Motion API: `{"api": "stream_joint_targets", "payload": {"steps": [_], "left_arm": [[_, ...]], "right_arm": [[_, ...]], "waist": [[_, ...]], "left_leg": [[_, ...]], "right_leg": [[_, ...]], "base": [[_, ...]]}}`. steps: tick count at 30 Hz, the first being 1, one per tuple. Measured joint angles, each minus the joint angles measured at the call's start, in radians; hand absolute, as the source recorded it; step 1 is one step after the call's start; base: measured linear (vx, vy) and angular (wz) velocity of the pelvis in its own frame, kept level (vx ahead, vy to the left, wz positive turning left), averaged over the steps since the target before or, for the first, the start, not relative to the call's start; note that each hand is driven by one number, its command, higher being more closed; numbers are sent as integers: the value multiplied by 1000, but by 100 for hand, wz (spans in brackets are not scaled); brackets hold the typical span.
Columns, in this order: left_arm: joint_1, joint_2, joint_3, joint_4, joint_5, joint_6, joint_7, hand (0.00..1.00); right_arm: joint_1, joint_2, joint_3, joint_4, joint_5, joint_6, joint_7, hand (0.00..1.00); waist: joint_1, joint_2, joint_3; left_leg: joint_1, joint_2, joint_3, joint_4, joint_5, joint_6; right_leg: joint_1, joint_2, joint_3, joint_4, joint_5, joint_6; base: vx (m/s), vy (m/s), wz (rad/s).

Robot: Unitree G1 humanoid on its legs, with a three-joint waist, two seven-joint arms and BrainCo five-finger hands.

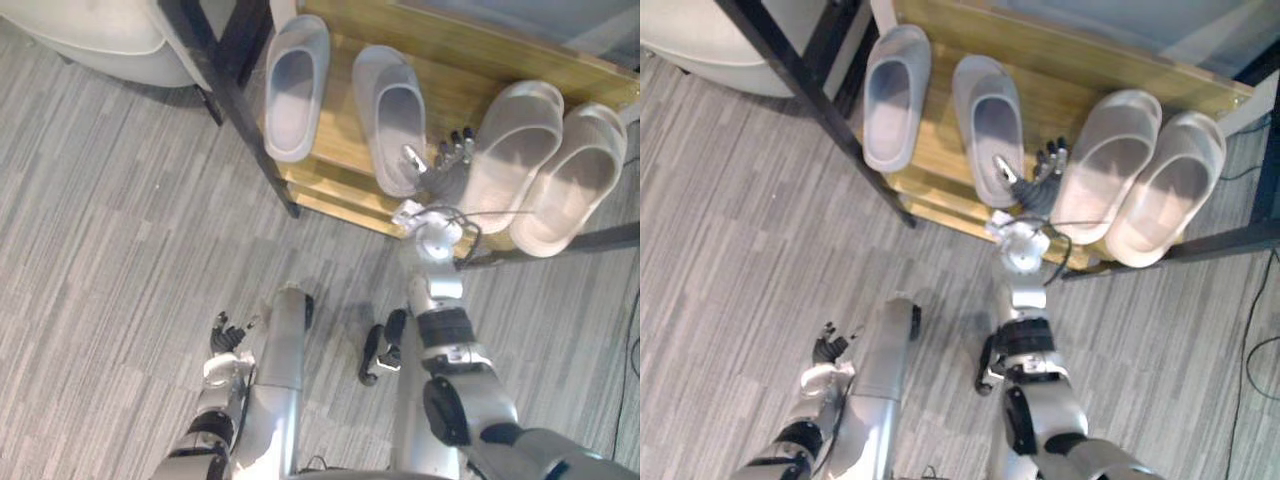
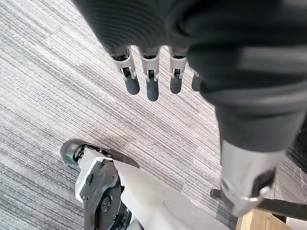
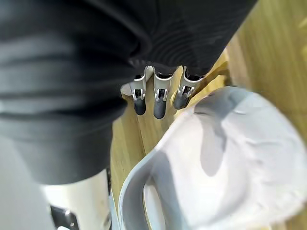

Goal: Organize the slippers on the shoe rack

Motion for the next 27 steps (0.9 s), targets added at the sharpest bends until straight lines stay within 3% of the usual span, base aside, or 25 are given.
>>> {"api": "stream_joint_targets", "payload": {"steps": [7,18,22,27], "left_arm": [[-2,1,0,-2,1,15,19,0],[-5,-1,-12,-8,2,16,31,0],[-20,-18,-43,-25,2,15,35,0],[-21,-21,-50,-32,2,15,35,0]], "right_arm": [[26,25,9,-21,112,-53,20,0],[-27,38,77,17,185,-53,27,0],[-128,56,73,73,268,-52,37,0],[-169,54,7,120,329,-67,51,0]], "waist": [[0,0,0],[5,0,0],[39,1,0],[45,3,2]], "left_leg": [[5,0,0,-16,3,-6],[12,-13,-9,-31,5,-10],[-10,-41,-49,-52,24,-30],[-19,-52,-66,-63,36,-38]], "right_leg": [[3,0,-3,-12,1,-1],[16,-6,-15,-22,-2,-4],[15,-33,-60,-22,-13,-27],[13,-43,-81,-21,-19,-36]], "base": [[9,-7,0],[15,-8,3],[30,-59,36],[13,-33,12]]}}
